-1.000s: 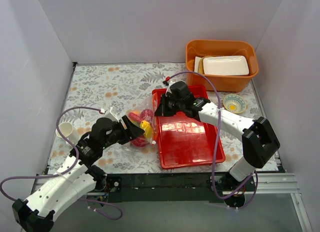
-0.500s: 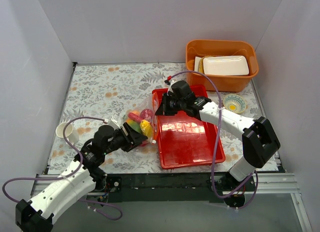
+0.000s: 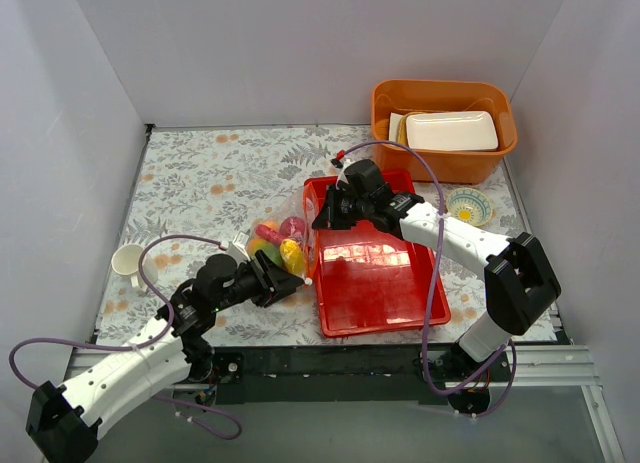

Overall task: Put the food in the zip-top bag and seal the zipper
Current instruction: Zip the zipper food storage bag at the center of the board.

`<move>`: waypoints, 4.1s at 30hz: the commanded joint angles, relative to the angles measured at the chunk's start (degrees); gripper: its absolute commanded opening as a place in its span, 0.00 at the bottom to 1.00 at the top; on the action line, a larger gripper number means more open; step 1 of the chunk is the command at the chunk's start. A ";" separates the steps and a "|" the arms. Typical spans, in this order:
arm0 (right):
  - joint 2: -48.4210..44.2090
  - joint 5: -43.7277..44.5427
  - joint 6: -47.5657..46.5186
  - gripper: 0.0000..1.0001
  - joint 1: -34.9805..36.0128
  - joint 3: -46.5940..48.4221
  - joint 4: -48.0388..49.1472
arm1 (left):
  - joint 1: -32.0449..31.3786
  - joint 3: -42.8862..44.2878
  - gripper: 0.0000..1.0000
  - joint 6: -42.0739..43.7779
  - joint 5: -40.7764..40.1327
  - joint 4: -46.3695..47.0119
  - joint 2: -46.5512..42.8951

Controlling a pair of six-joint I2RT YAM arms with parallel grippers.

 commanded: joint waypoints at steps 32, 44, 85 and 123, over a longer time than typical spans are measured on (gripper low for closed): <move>-2.08 -1.81 0.69 0.01 -0.64 -0.44 0.91 | -0.95 -5.18 0.32 -4.85 -7.98 14.21 4.52; -1.81 -1.64 0.60 0.01 -0.64 -0.62 0.55 | -0.95 -5.36 0.11 -5.38 -8.77 13.78 4.00; -16.58 -8.84 13.34 0.56 9.46 -17.14 6.97 | -0.86 -4.57 0.00 -3.62 -12.20 11.14 1.18; -8.05 -10.34 12.99 0.27 11.13 -14.33 9.96 | -0.95 -4.39 0.00 -3.27 -12.03 10.96 0.66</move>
